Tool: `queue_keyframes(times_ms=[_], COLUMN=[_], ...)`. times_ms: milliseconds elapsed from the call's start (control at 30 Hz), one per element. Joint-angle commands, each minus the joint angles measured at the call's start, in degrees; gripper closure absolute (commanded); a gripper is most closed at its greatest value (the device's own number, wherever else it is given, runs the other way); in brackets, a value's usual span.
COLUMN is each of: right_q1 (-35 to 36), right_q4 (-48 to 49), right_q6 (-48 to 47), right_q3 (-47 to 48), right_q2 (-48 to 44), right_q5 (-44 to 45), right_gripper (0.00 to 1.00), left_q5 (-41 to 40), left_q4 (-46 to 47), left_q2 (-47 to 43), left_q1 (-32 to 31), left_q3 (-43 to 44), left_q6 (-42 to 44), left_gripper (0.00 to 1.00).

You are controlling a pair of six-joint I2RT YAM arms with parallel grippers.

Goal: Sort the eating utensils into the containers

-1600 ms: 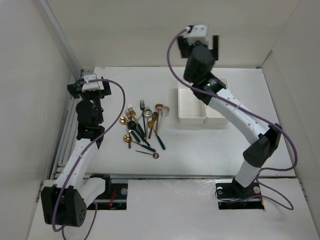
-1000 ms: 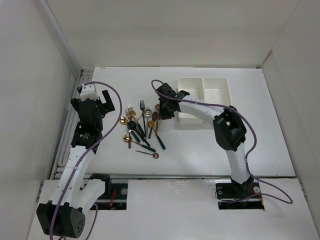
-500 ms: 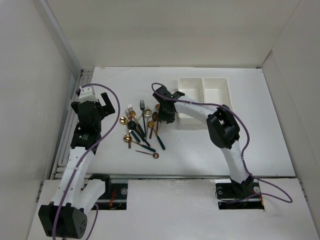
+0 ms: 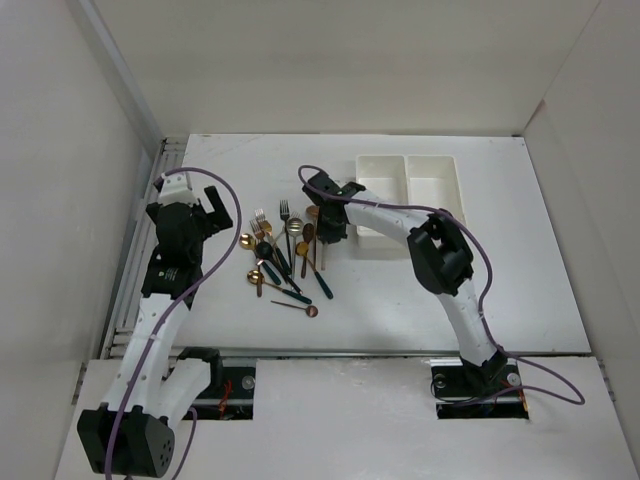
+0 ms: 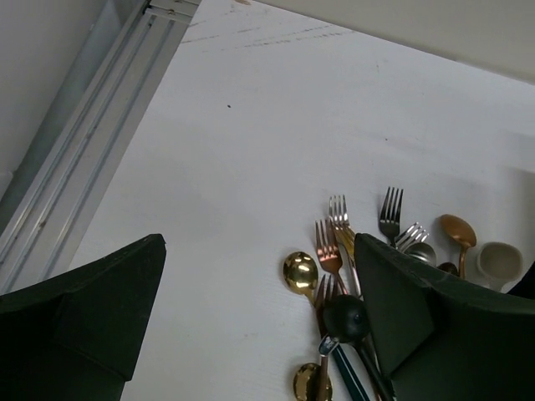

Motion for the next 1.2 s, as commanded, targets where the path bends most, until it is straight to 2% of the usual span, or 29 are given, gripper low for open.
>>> queue_keyframes(times_ms=[0,67,233,333,400,433,467,567,600,667,733,900,967,1000,1100,1167], right_q1=[0.04,0.04,0.04,-2.06,-7.66,-7.70,-10.92,-14.28,-15.42,-16.39,-17.28,-18.41,-18.42,-18.42,-18.42,-18.42], right_q4=[0.65,0.65,0.82,2.59,2.59,2.59,2.59,0.58,-0.30,-0.84,1.26,1.72,1.10,1.09,1.09,1.09], right_q6=[-4.06,-9.13,-22.07,-26.57,-26.57,-26.57,-26.57,-26.57,-26.57,-26.57,-26.57,-27.19,-27.19,-27.71,-27.72,-27.72], right_q3=[2.57,5.12,10.83,10.84,10.14,10.14,9.61,8.91,8.91,7.95,5.32,4.16,4.16,4.16,3.54,2.14], right_q2=[-2.76,-5.39,-12.16,-16.82,-18.23,-18.76,-18.77,-15.79,-15.08,-13.85,-13.85,-11.21,-10.59,-10.59,-11.20,-12.61], right_q5=[3.38,4.26,7.86,10.14,8.85,8.84,7.27,8.99,9.80,9.80,6.91,4.80,4.79,4.79,4.79,4.27], right_gripper=[1.00,1.00,1.00,1.00,1.00,1.00,1.00,1.00,1.00,1.00,0.99,0.72,0.65,0.56,0.45,0.43], left_q5=[3.85,7.01,21.75,28.96,31.27,31.28,31.28,30.76,29.71,29.70,28.99,29.86,31.80,32.33,33.13,32.43], left_q4=[1.25,1.25,-0.85,-2.86,-7.06,-9.27,-11.55,-19.97,-21.49,-23.26,-23.88,-24.58,-25.11,-25.11,-25.11,-23.80], left_q2=[-0.15,-0.15,4.05,8.44,13.87,13.91,18.70,29.24,31.64,35.78,40.88,49.32,53.10,54.16,56.63,57.42], left_q1=[0.20,0.20,0.20,0.20,-1.19,-1.20,-3.73,-8.31,-11.45,-13.85,-17.19,-20.98,-22.29,-22.30,-22.82,-23.96], left_q3=[-0.80,-0.28,5.34,9.72,14.46,16.41,18.25,26.32,28.27,33.27,35.66,41.38,41.92,42.61,42.62,41.48], left_q6=[0.76,3.31,8.24,9.65,10.96,11.58,12.28,14.48,15.01,15.01,15.01,13.53,12.47,11.24,10.35,9.13], left_gripper=[0.07,0.09,0.13,0.15,0.16,0.18,0.22,0.29,0.29,0.29,0.29,0.34,0.38,0.42,0.45,0.52])
